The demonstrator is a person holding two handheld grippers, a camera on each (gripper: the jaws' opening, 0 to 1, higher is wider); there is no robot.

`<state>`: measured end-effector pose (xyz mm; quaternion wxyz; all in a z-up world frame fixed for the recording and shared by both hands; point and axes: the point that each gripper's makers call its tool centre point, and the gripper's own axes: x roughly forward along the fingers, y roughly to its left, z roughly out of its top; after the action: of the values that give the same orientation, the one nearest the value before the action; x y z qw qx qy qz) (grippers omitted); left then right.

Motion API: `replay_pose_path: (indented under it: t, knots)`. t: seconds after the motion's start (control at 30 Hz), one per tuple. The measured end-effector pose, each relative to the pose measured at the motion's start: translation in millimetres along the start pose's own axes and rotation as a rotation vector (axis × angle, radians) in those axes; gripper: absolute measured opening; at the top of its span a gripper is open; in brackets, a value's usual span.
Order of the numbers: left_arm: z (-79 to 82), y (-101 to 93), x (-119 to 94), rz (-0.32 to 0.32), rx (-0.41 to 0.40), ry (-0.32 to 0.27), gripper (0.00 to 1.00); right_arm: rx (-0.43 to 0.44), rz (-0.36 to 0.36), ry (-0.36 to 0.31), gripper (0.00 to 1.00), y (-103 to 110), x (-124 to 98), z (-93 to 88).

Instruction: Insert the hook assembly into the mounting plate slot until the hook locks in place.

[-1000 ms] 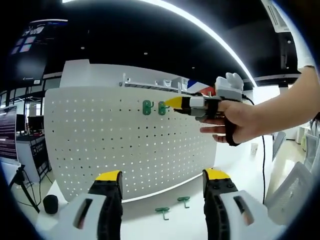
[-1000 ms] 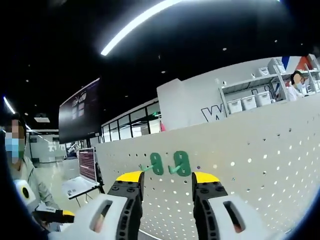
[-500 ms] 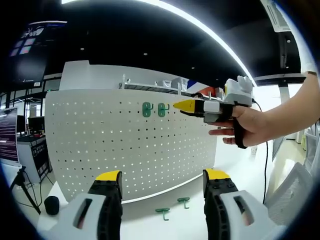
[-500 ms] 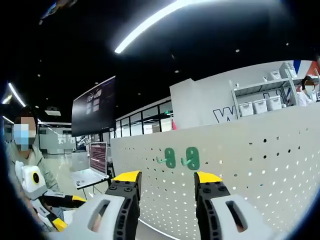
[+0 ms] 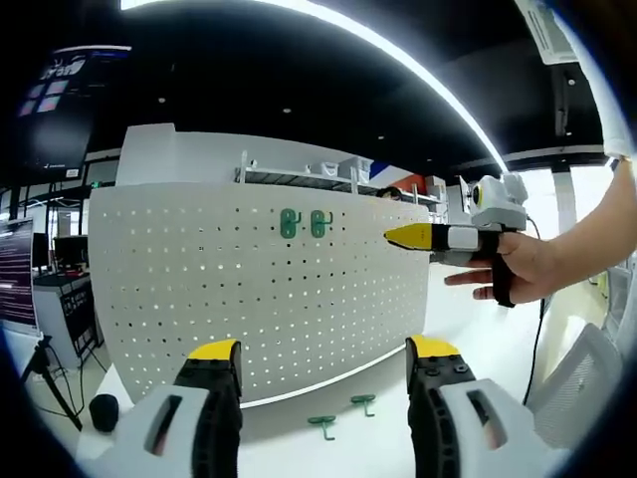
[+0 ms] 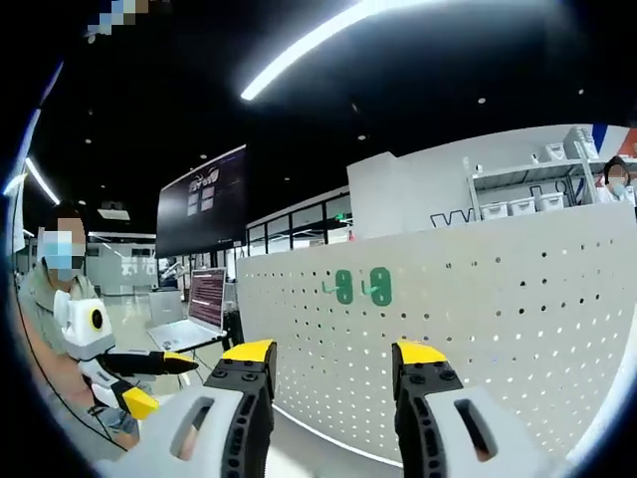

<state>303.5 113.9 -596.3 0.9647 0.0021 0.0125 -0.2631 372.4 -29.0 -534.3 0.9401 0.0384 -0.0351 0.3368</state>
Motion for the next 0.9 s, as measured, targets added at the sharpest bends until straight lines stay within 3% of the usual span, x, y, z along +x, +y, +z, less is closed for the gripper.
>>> replay_pose_path:
  t: [0.9]
  knots:
    - [-9.0, 7.0, -22, 0.020, -0.036, 0.014, 0.72, 0.017, 0.039, 0.037, 0.49, 12, -57, -27.2]
